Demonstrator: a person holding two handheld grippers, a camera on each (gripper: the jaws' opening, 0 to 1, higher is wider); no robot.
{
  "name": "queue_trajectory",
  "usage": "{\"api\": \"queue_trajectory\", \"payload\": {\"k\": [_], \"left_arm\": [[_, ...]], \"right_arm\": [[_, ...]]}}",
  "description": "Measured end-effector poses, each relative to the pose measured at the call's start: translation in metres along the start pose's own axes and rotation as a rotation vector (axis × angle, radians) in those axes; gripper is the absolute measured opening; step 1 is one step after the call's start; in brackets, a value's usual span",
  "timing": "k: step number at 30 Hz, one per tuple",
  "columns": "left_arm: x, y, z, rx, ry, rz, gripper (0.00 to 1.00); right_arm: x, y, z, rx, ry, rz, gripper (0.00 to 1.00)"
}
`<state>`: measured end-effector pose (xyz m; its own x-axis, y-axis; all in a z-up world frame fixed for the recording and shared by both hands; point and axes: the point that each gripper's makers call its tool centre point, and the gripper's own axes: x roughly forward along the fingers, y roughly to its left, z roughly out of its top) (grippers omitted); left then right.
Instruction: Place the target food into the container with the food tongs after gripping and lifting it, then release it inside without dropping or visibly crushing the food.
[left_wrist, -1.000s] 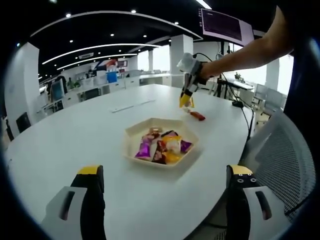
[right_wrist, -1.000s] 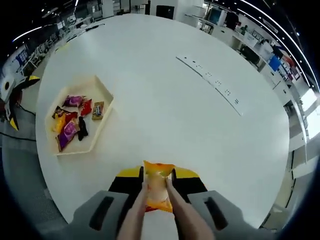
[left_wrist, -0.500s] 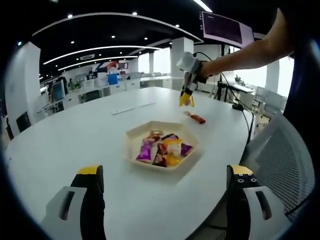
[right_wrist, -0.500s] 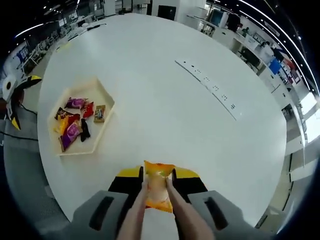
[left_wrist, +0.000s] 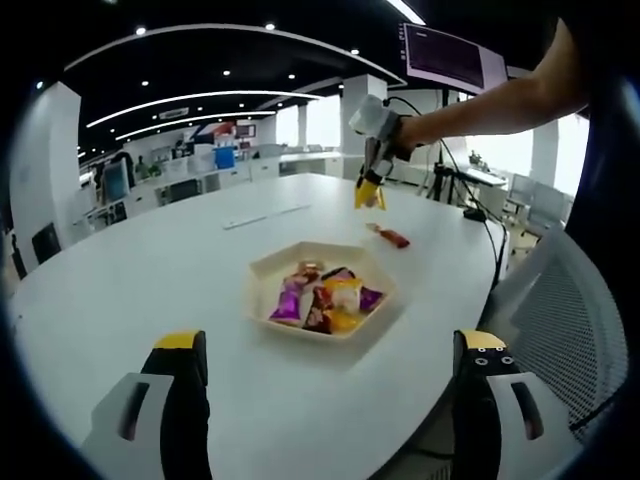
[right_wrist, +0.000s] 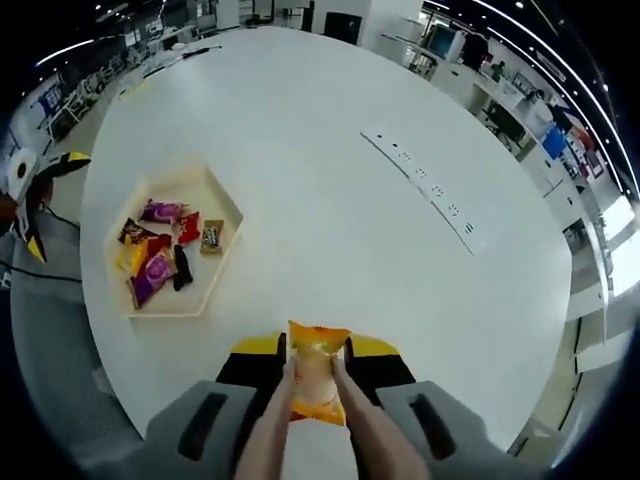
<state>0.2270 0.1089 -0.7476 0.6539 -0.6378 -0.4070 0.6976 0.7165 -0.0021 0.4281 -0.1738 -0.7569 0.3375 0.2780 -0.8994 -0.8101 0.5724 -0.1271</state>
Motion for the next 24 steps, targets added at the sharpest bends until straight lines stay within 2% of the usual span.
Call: {"api": "queue_trajectory", "payload": {"k": [14, 24], "left_arm": [[0.000, -0.002, 0.001, 0.006, 0.001, -0.005, 1.00], [-0.001, -0.004, 0.002, 0.014, -0.009, -0.012, 1.00]], "right_arm": [[-0.002, 0.023, 0.024, -0.030, -0.008, 0.021, 0.22], [-0.008, 0.042, 0.051, -0.062, -0.024, 0.038, 0.22]]}}
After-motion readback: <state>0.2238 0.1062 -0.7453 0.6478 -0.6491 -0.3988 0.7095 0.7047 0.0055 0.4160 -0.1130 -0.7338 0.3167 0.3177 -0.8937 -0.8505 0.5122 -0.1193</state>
